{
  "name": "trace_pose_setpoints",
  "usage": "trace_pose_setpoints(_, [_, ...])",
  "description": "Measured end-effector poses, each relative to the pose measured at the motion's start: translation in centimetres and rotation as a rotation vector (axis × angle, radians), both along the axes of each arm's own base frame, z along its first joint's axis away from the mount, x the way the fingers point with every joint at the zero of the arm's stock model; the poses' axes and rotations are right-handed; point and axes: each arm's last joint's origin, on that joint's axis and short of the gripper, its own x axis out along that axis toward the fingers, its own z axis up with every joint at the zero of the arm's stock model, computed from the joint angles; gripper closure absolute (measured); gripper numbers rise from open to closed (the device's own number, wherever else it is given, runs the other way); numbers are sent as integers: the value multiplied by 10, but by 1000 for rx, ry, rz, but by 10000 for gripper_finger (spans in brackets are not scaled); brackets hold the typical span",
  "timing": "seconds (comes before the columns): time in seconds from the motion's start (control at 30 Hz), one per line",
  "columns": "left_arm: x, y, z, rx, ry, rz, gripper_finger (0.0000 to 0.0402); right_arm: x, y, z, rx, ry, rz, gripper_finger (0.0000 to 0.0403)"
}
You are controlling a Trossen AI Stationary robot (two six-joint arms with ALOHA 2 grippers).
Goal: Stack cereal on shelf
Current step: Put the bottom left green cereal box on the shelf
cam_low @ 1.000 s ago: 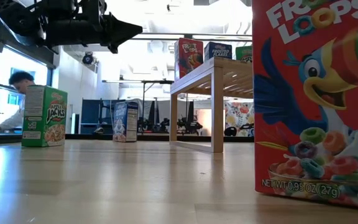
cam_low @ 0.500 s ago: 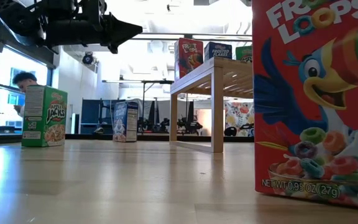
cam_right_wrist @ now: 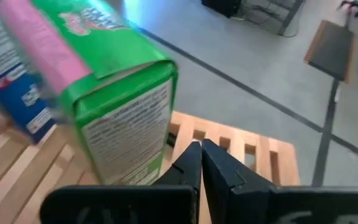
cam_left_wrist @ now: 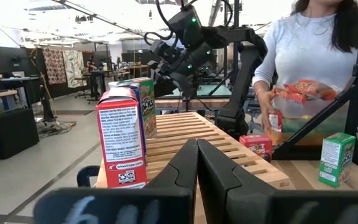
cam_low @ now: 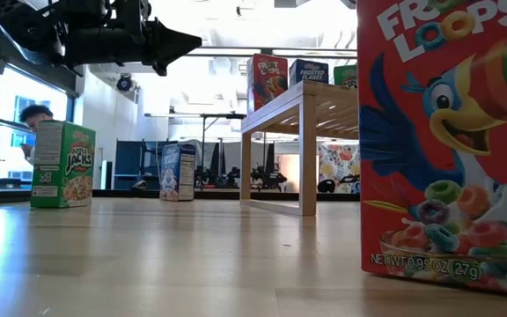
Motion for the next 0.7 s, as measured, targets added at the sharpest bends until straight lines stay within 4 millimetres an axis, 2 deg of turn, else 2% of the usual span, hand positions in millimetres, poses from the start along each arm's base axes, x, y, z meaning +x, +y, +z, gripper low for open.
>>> trace_pose_setpoints(0.2, [0, 0, 0, 0, 0, 0, 401, -4, 5, 3, 27, -48, 19, 403])
trace_pose_setpoints(0.7, [0, 0, 0, 0, 0, 0, 401, 18, -15, 3, -117, -7, 94, 403])
